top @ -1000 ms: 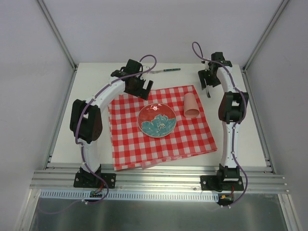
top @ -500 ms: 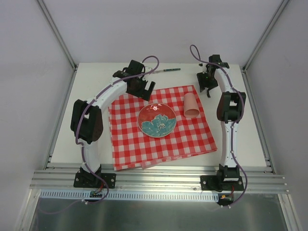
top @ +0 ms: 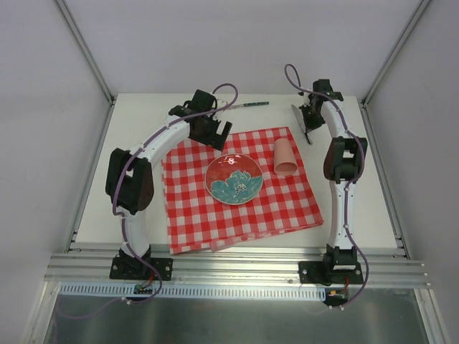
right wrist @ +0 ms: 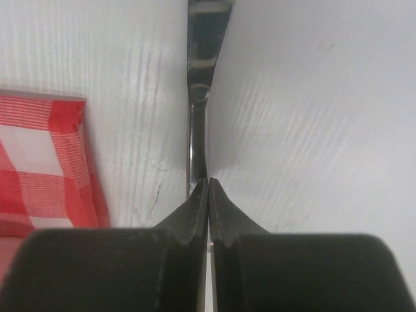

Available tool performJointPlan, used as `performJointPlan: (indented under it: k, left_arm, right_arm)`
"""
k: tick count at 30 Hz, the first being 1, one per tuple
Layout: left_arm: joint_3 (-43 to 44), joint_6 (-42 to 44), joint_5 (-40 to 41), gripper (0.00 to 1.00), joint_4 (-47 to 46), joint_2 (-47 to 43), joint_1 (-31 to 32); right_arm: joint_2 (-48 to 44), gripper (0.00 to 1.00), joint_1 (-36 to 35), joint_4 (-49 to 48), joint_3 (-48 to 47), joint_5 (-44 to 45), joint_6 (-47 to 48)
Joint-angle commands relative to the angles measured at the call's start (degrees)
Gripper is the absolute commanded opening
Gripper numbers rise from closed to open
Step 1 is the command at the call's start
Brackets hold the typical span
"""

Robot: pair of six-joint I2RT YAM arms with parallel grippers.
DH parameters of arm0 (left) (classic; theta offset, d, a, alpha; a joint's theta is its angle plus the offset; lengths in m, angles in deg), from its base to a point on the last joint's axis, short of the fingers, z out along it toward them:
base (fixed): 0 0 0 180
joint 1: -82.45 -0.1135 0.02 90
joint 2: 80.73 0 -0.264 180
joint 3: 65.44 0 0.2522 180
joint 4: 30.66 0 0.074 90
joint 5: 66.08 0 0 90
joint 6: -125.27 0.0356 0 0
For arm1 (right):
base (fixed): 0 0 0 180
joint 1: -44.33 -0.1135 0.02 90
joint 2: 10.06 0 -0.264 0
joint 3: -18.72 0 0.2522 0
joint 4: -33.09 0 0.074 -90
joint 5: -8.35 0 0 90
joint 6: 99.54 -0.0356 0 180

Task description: Set the dinner table for one person

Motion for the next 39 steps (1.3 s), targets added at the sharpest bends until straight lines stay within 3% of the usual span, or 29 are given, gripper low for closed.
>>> performJointPlan:
  k: [1, 9, 11, 12, 13, 29, 39]
  left_arm:
    - [-0.40, 1.07, 1.46, 0.99, 0.15, -3.00, 0.83]
    - [-1.63, 0.37, 1.02, 0.99, 0.15, -3.53, 0.83]
    - [-1.19, 0.37, 1.02, 0.99, 0.07, -3.27, 1.00]
    - [-1.02, 0.45, 1.10, 0.99, 0.06, -3.09, 1.00]
    - [-0.84, 0.46, 1.11, 0.99, 0.06, -3.09, 1.00]
    - [0.12, 2.04, 2.25, 0.99, 0.07, -3.18, 1.53]
    - [-0.83, 2.13, 2.16, 0.99, 0.15, -3.79, 2.59]
  right_arm:
    - [1.39, 0.00, 0.59, 2.60, 2.00, 1.59, 1.12]
    - [-4.59, 0.00, 0.77, 2.33, 4.82, 1.06, -0.37]
    - [-4.42, 0.43, 0.42, 2.34, 4.55, 1.42, -0.64]
    - [-4.24, 0.55, 0.07, 2.25, 3.94, 2.81, -0.64]
    - [-3.81, 0.60, -0.11, 1.99, 3.50, 3.00, -0.73]
    - [-5.21, 0.57, -2.48, -2.85, -1.68, 1.25, -6.09]
    - [1.99, 0.57, -3.80, -3.29, -3.62, 2.47, -6.79]
